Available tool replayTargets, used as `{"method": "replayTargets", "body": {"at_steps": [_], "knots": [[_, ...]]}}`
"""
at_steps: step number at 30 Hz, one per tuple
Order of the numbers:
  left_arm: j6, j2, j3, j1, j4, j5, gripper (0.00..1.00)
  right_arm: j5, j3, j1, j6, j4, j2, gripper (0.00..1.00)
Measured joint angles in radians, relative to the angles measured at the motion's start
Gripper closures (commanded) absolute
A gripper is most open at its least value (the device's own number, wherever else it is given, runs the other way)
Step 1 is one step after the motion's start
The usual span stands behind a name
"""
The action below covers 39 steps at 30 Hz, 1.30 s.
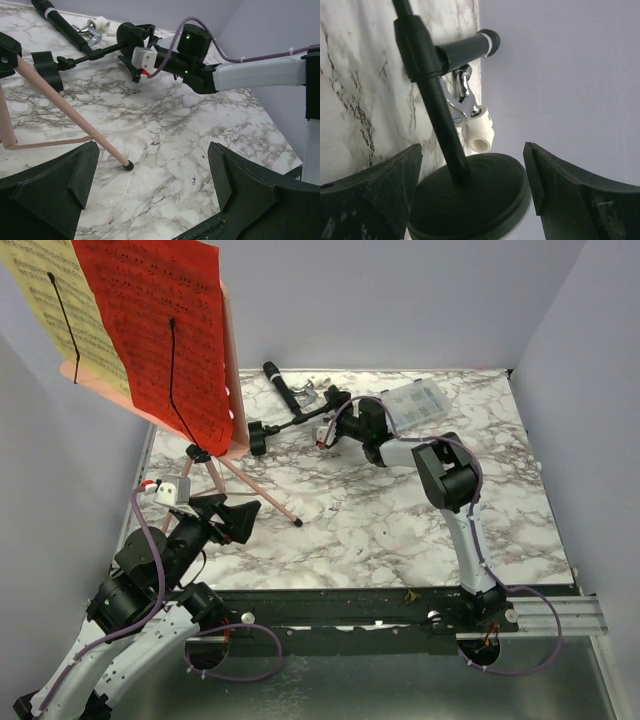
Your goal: Set up the instrument practice props
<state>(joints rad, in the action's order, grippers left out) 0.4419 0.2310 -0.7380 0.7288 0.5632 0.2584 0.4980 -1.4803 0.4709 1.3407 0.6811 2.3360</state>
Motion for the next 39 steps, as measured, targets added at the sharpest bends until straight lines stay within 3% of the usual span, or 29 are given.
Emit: {"method": "replayTargets", "body": {"at_steps": [5, 9, 12, 16, 17, 19, 26, 30, 39], "knots": [[-0.001, 0.0, 0.0, 0.0, 0.0, 0.0, 0.01, -0.091, -0.143, 0.034, 0.185, -0.043, 0.149, 0.23], [-0.002, 0.0, 0.0, 0.0, 0.0, 0.0, 0.01, -0.154, -0.251, 0.06, 0.275, -0.056, 0.22, 0.49], [-0.002, 0.0, 0.0, 0.0, 0.0, 0.001, 0.01, -0.201, -0.305, 0.074, 0.308, -0.051, 0.268, 0.6], [-0.002, 0.0, 0.0, 0.0, 0.0, 0.001, 0.01, -0.249, -0.314, 0.084, 0.28, -0.015, 0.294, 0.79], [-0.002, 0.0, 0.0, 0.0, 0.0, 0.001, 0.01, -0.255, -0.314, 0.086, 0.259, -0.006, 0.291, 0.89], [-0.002, 0.003, 0.0, 0.0, 0.0, 0.001, 0.01, -0.275, -0.302, 0.087, 0.241, 0.026, 0.282, 0.97], [-0.002, 0.017, 0.001, 0.0, 0.0, 0.001, 0.01, -0.33, -0.065, 0.083, -0.07, 0.117, 0.11, 1.0], [-0.002, 0.023, 0.001, 0.0, 0.0, 0.001, 0.01, -0.383, 0.198, 0.092, -0.309, 0.241, -0.05, 1.0], [-0.002, 0.068, 0.002, 0.0, 0.0, 0.0, 0.01, -0.517, 0.821, 0.115, -1.005, 0.616, -0.371, 1.0]]}}
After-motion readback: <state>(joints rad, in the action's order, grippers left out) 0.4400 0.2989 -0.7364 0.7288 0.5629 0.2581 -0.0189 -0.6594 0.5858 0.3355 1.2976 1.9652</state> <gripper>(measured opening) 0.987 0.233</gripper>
